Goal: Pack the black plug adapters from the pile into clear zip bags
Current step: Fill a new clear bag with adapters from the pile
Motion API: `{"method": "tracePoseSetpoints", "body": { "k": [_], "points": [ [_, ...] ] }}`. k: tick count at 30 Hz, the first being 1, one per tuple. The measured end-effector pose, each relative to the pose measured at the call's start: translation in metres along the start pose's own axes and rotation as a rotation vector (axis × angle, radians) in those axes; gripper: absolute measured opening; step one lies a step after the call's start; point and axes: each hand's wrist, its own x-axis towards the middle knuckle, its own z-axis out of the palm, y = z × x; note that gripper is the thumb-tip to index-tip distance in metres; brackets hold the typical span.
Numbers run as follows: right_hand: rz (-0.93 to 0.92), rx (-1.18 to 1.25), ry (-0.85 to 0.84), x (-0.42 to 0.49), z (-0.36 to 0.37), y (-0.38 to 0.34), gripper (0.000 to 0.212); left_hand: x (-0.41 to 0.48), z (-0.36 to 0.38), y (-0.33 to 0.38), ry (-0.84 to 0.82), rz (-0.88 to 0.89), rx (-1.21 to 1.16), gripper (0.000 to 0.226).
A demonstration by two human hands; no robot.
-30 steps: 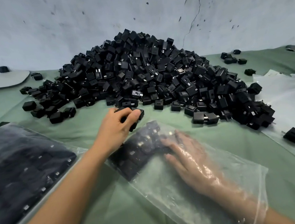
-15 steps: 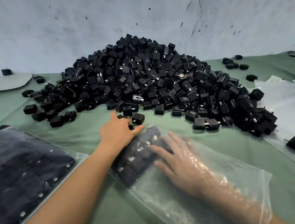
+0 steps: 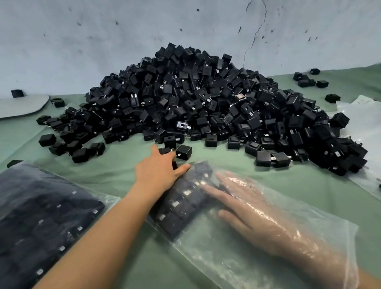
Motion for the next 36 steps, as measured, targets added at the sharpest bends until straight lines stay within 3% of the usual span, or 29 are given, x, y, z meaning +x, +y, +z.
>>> {"method": "tracePoseSetpoints", "body": {
  "k": [7,12,18,21,30,33,36],
  "points": [
    [0.140,0.038,-0.059,-0.037,0.000,0.001,0.058,0.003,0.000,0.001,-0.027,0.019,0.024,0.049],
    [0.151,0.490,-0.062,-0.016,-0.001,-0.015,0.052,0.006,-0.001,0.001,-0.098,0.049,0.053,0.043],
    [0.084,0.264,-0.012,-0.001,-0.007,-0.007,0.046,0.006,-0.001,0.001,-0.115,0.059,0.068,0.045],
    [0.091,0.311,-0.047,-0.012,-0.004,-0.002,0.053,0.006,0.000,0.000,-0.108,0.063,0.075,0.046],
    [0.144,0.110,-0.052,0.007,-0.008,-0.006,0.065,0.005,-0.004,0.002,-0.125,0.087,0.083,0.041],
    [0.154,0.187,-0.052,0.004,-0.011,-0.012,0.057,0.004,-0.007,0.000,-0.118,0.105,0.048,0.033],
    [0.152,0.453,-0.056,-0.017,-0.008,-0.016,0.053,0.003,-0.007,-0.006,-0.036,0.056,-0.081,0.034]
  ]
}}
